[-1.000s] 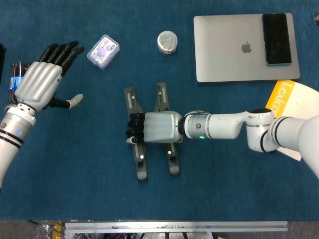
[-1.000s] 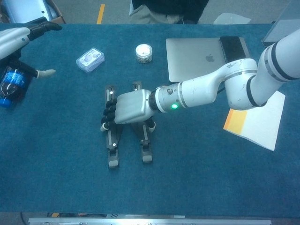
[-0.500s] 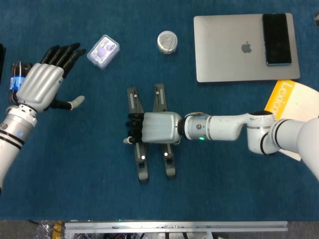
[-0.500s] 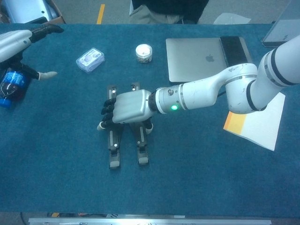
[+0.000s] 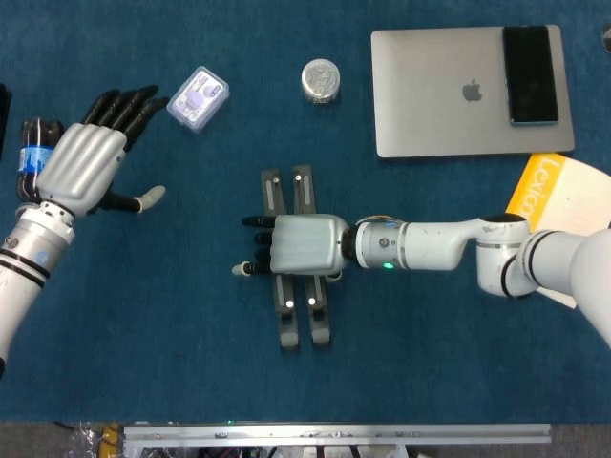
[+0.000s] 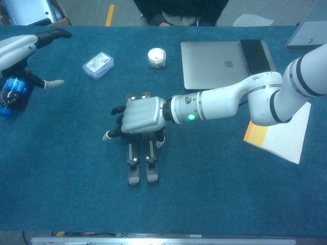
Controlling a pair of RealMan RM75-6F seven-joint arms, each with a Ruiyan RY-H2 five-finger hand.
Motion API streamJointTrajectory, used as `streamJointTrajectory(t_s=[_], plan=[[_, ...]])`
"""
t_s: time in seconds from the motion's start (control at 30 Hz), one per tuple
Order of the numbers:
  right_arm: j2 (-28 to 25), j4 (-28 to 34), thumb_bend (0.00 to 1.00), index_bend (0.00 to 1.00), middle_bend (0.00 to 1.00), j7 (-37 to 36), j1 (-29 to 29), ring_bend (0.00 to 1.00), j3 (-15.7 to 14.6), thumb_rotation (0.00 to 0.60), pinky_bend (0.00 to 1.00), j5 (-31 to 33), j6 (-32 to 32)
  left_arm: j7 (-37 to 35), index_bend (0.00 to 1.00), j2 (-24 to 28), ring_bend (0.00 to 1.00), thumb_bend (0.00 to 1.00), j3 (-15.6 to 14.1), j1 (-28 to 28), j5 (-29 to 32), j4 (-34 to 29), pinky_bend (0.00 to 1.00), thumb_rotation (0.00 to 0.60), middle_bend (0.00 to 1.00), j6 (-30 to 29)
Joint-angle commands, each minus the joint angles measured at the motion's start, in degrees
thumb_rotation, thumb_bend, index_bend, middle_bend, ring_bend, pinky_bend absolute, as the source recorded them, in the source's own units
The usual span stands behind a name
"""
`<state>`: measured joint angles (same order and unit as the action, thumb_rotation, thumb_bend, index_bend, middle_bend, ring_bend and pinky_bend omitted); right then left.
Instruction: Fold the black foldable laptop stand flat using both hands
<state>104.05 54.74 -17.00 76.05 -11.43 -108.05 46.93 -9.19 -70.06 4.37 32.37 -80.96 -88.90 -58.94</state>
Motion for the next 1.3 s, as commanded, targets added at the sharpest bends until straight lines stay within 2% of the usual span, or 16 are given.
streamJointTrajectory(t_s=[0.03,0.2,0.3,0.33,0.57,0.73,0.83,0.97,1.1,1.2,1.3], plan=[[0.0,-0.2,0.05,0.0,0.63,-0.1,-0.3,0.26,0.0,0.6,0.04,0.0,0.5,0.0,0.0,-0.1,0.0,0.26,0.0,0.0,0.0,0.1,0.01,0.54,0.0,0.0],[0.2,-0.8,0.09,0.04,0.69,-0.4,-0.8,0.32,-0.2,0.6,0.06,-0.2,1.6,0.0,0.0,-0.4,0.0,0.26,0.0,0.1,-0.1,0.3,0.0,0.538,0.0,0.2],[-0.1,-0.6,0.09,0.04,0.66,-0.3,-0.9,0.32,-0.4,0.6,0.06,-0.2,1.5,0.0,0.0,-0.5,0.0,0.26,0.1,0.2,0.0,0.2,0.01,0.54,0.0,0.2],[-0.2,-0.4,0.09,0.04,0.62,-0.3,-0.9,0.3,-0.3,0.6,0.06,-0.1,1.4,0.1,0.0,-0.5,0.0,0.26,0.1,0.2,0.0,0.2,0.0,0.539,0.0,0.2],[-2.2,2.5,0.09,0.0,0.15,2.1,-1.5,0.04,1.0,0.6,0.06,1.5,0.9,0.7,0.0,-0.4,0.0,0.26,0.2,0.3,0.1,0.0,0.01,0.541,0.0,0.4],[-4.2,5.8,0.09,0.0,0.05,6.9,-4.1,0.0,3.3,0.6,0.06,5.0,1.2,1.6,0.0,-0.2,0.0,0.26,0.4,0.5,0.1,-0.2,0.0,0.538,0.0,0.4],[-6.5,9.2,0.09,0.0,0.05,11.4,-7.0,0.0,5.7,0.6,0.05,8.9,1.9,3.3,0.0,0.0,0.0,0.26,0.6,0.5,-0.1,0.0,0.0,0.545,0.0,-0.4],[-10.9,17.3,0.09,0.0,0.06,21.4,-13.2,0.0,9.5,0.6,0.05,16.5,5.3,7.3,0.0,0.5,0.0,0.26,1.0,0.1,0.2,0.0,0.0,0.6,0.0,-2.1],[-14.6,24.1,0.09,0.0,0.14,31.1,-19.4,0.01,11.3,0.6,0.07,22.0,10.8,11.4,0.0,0.8,0.0,0.26,1.2,-0.8,0.8,0.0,0.01,0.6,0.0,-4.1],[-16.8,28.2,0.1,0.01,0.23,36.2,-23.5,0.09,12.0,0.6,0.14,24.7,15.3,14.0,0.0,0.5,0.0,0.26,1.4,-2.0,1.4,0.4,0.0,0.6,0.0,-6.5],[-19.9,32.4,0.14,0.06,0.3,40.6,-28.3,0.14,12.2,0.6,0.2,27.4,20.3,15.4,0.0,0.6,0.0,0.26,1.4,-3.8,2.2,0.4,0.0,0.6,0.0,-9.1]])
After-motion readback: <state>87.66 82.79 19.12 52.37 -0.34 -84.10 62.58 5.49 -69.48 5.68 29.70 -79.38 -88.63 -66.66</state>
